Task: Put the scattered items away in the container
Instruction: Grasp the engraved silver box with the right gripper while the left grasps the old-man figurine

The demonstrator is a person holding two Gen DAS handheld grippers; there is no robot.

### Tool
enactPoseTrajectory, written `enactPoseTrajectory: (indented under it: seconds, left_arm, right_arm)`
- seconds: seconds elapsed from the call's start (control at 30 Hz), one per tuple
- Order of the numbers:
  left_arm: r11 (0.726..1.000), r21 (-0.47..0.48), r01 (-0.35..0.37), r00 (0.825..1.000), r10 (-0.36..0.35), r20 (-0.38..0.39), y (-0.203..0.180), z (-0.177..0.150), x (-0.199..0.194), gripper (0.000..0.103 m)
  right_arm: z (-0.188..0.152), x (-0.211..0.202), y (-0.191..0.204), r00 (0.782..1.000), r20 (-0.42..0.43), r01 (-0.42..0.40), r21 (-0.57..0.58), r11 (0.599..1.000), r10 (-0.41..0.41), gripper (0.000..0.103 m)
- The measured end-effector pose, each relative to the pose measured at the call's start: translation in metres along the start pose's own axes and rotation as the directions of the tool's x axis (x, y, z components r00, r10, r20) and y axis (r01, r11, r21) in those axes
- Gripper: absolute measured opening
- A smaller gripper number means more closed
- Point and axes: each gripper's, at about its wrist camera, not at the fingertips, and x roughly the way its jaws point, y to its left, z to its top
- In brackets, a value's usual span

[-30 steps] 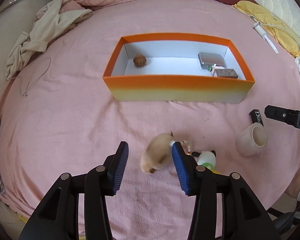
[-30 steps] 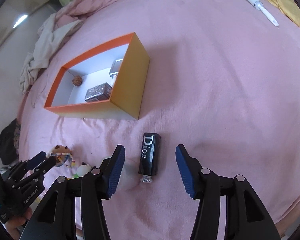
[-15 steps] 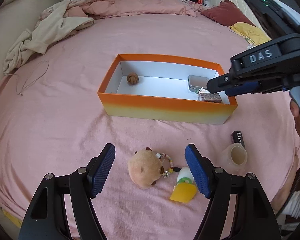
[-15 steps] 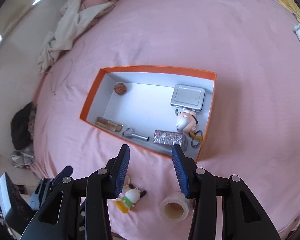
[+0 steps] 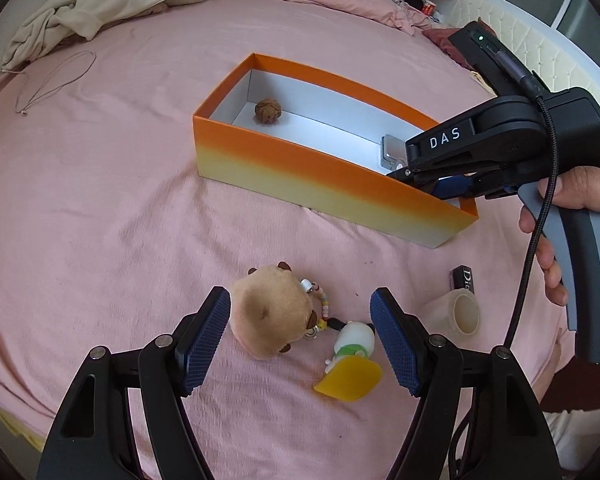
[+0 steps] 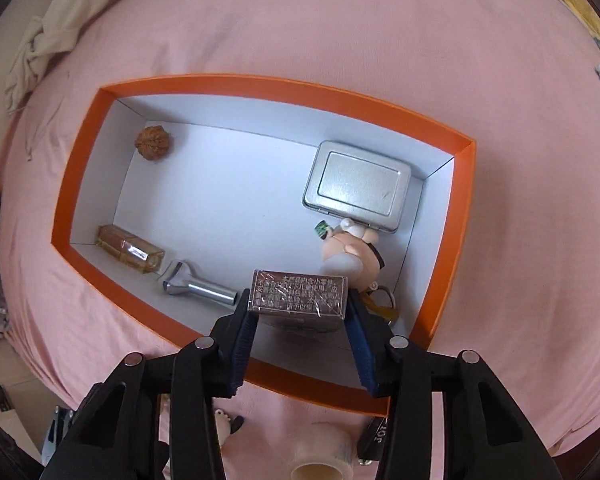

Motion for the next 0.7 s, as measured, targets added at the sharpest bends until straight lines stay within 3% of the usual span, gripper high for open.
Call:
enactPoseTrajectory:
  seconds: [0.2,0.37,0.5,0.6,0.7]
  left_arm:
    - [1.0,0.005,-0.005,0.999,0.005,0.037,-0.002,0.008,-0.006,0.073]
    - [0.996,-0.079,0.045,0.997,-0.04,0.068,-0.004,0.058,-0.012,0.073]
    - [1.0,-0.01,0.002,0.999,-0.002,-0.044,-0.029,0.099,0.016,0.073]
    - [0.99,0.128,-0.053,0.991,0.068,-0.117,-0.06,0.114,0.045,0.073]
    - [0.982,0.184,-0.05,0.978,0.085,-0.191,-0.084,0.118,0.074,0.073]
  right_arm:
    - [-0.001,-0.026,-0.003,0.991,0.1,-0.09,-0.006,0.996,0.091,0.042]
    - [-0.003,-0.064,-0.029,0.955,0.226,-0.203,0.019,0.979,0.193,0.042]
    - [-0.008,-0.091,-0.062,0.916,0.331,-0.266,0.075,0.961,0.228,0.042]
    - [-0.012,-0.104,-0.09,0.9,0.378,-0.284,0.133,0.95,0.216,0.042]
    - [-0.019,-0.111,-0.123,0.889,0.404,-0.309,0.183,0.933,0.215,0.042]
